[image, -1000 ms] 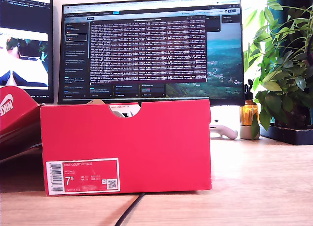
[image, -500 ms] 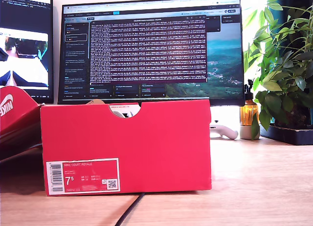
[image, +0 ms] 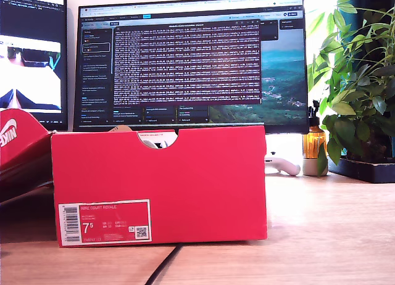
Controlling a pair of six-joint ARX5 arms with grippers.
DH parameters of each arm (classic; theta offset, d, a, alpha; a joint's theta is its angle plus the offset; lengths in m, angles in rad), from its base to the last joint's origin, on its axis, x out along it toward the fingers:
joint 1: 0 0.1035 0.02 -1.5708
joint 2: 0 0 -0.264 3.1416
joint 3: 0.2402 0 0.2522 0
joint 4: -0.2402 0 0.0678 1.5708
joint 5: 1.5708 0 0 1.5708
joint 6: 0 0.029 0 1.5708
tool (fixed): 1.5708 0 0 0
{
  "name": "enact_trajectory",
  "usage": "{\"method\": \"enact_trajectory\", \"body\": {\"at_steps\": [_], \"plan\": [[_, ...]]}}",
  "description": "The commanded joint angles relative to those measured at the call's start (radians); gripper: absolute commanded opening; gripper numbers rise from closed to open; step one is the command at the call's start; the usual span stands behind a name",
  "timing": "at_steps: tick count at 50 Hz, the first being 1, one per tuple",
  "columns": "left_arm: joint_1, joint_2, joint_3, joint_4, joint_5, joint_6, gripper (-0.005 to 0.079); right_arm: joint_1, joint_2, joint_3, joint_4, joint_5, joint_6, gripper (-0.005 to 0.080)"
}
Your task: Pack the blue shoes by picking the first shoe and placing it inside the red shoebox, left side, then picking and rotating the second shoe and placing it in the shoebox
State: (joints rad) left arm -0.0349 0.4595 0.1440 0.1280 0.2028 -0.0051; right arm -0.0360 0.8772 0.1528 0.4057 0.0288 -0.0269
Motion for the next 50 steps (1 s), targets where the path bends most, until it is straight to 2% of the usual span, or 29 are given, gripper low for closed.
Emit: {"method": "enact_trajectory", "body": {"at_steps": [1,7,16,29,39,47,50], "plan": [[-0.001,-0.043,-0.056,-0.010,-0.020,-0.026,-0.0016,0.015,-0.007,-0.035,0.010,0.023,0.002,-0.0013],[-0.001,-0.141,-0.100,-0.043,-0.050,-0.033,-0.0017,0.038,-0.021,-0.068,0.045,0.049,0.002,-0.0013],[-0.001,-0.282,-0.106,-0.165,-0.084,-0.032,-0.0017,0.069,-0.047,-0.150,0.129,0.061,0.004,-0.0013],[-0.001,-0.475,-0.121,-0.296,-0.116,-0.030,-0.0016,0.094,-0.093,-0.149,0.137,0.060,-0.010,-0.0013],[-0.001,-0.472,-0.150,-0.283,-0.134,-0.031,-0.0017,0.100,-0.198,-0.149,0.123,0.061,-0.056,-0.0013],[-0.001,-0.472,-0.161,-0.273,-0.133,-0.033,-0.0017,0.086,-0.296,-0.148,0.055,0.130,-0.075,-0.0013],[-0.001,-0.472,-0.161,-0.270,-0.133,-0.032,-0.0016,0.075,-0.334,-0.148,0.028,0.127,-0.075,-0.0013]]}}
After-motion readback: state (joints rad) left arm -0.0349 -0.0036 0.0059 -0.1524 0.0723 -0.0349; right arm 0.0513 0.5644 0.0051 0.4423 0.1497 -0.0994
